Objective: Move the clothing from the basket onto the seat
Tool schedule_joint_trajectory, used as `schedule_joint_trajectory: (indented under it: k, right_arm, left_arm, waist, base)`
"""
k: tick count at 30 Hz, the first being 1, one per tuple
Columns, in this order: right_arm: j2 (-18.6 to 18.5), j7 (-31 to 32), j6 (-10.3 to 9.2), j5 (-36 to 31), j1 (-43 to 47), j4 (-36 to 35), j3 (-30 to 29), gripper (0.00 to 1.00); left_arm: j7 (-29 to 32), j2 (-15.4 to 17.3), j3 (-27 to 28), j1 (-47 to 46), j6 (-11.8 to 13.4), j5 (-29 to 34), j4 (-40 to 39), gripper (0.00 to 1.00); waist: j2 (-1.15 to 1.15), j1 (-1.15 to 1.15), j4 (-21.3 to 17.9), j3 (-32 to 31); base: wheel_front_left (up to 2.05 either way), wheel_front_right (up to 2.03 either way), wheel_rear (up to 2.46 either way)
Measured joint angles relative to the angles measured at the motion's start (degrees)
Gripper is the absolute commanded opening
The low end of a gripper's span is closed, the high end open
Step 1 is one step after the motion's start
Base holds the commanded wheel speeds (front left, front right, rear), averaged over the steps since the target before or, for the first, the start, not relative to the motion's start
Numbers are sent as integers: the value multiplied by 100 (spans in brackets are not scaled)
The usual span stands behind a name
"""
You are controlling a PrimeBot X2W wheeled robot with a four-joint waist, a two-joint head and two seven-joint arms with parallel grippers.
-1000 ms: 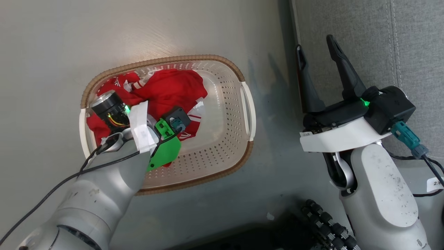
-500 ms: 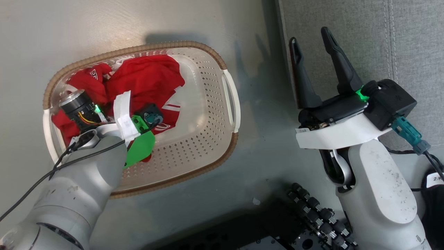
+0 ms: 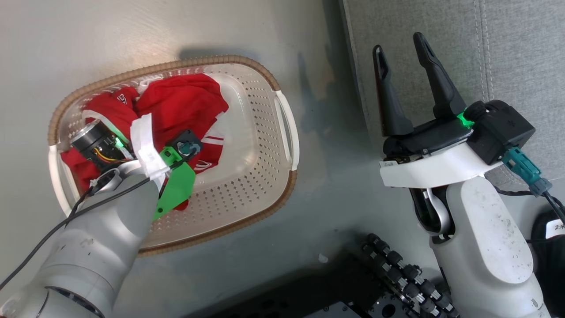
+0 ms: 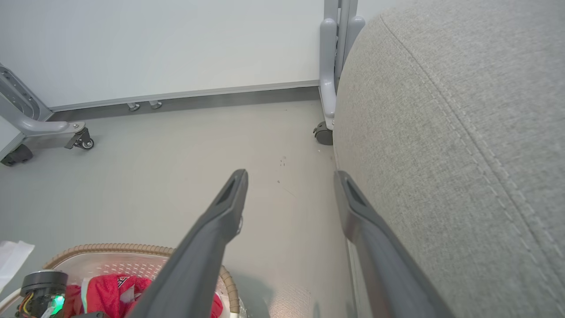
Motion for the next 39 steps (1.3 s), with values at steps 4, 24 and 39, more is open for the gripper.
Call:
schedule_joint_trajectory:
  k: [4,24,39]
  right_arm:
    - [2,0,0,-42,16,21,-41,100]
    - [7,0,0,-426,688,258,-527,100]
    - [5,123,0,-573,1351,236,-701,100]
  left_arm:
    - [-598,-30,220,74,25,-293,-2,0]
    - [-2475,-545,1040,505,-202,-1653,-409,0]
    - [-2550,-544,1324,1607,248,-2479,-2902,0]
  waist:
    - [0,0,50,-182]
    - [0,0,524,-1549]
    - [0,-1,921,-2913]
  base:
    - [0,0,0]
    - [0,0,0]
    - [0,0,0]
